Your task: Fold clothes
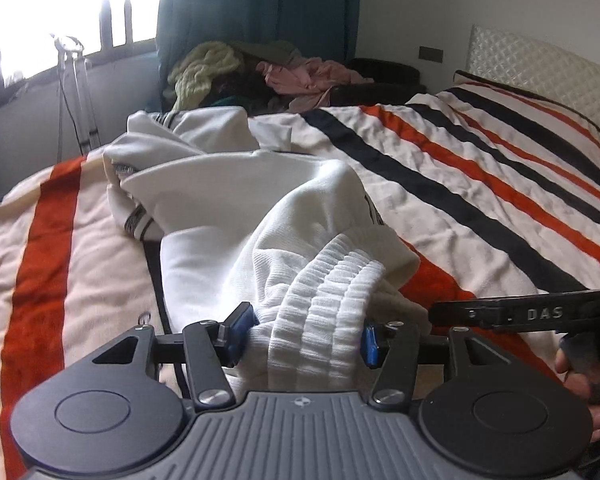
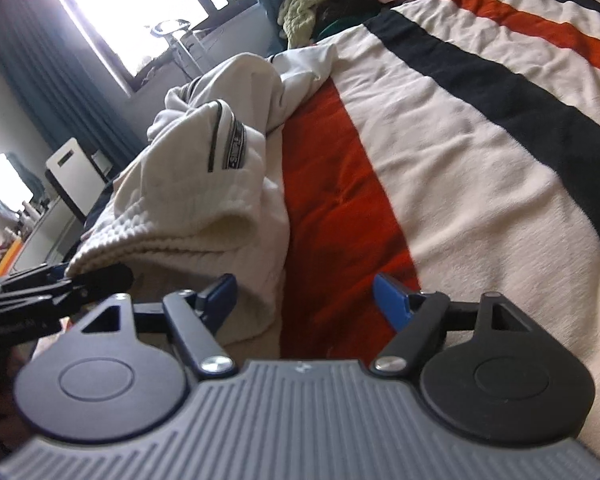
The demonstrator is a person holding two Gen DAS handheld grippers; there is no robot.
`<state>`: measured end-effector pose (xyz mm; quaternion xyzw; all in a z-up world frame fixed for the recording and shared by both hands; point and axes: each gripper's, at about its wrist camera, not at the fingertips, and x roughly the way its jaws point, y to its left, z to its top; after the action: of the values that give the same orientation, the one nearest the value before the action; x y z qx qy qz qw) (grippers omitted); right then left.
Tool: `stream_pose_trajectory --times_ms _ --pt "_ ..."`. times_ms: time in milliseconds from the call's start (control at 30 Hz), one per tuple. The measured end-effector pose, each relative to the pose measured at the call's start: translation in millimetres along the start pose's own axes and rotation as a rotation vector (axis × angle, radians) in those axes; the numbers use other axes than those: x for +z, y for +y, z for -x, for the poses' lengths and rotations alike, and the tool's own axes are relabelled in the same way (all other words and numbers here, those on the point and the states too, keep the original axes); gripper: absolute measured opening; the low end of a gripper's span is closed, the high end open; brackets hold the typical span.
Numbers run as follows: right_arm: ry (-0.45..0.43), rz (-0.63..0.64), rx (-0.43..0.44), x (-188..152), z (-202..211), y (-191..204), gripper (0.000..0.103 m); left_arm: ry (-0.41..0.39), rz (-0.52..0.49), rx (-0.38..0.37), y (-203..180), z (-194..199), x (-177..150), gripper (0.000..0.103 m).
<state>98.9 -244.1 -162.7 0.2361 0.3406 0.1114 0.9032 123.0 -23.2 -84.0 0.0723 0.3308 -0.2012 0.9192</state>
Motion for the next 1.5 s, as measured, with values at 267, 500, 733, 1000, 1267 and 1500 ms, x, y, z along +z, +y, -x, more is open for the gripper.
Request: stream_pose_trajectory --times_ms 267,500,733,1000,1267,1500 --pt "0.025 0.037 0.074 -1.8 -3.6 10.4 0.072 -0.007 0.054 -0.014 6.5 23.6 -1.6 0.058" --pt "0.058 0.110 0.103 -8.9 -14.1 26.7 0.060 -0.043 0.239 0.029 32.3 44.4 -1.9 0.060" --pt "-0.048 0.089 -0.039 -3.5 -10.0 22.2 0.046 -0.044 0.383 0.150 63.1 52.8 -4.5 0.063" --pt "-0.172 0.061 -0.024 1.2 1.3 21.6 0.046 -0.017 0.374 0.234 66.6 58.5 -8.5 0.064" --pt "-0.094 0.227 0.009 -4.0 -27.6 47.7 0.045 0.027 0.441 0.324 83.2 60.4 -17.0 0.064" --pt "-0.145 0.250 0.033 0.8 -14.6 55.5 0.013 0.024 0.381 0.287 69.6 62.0 -13.8 0.068"
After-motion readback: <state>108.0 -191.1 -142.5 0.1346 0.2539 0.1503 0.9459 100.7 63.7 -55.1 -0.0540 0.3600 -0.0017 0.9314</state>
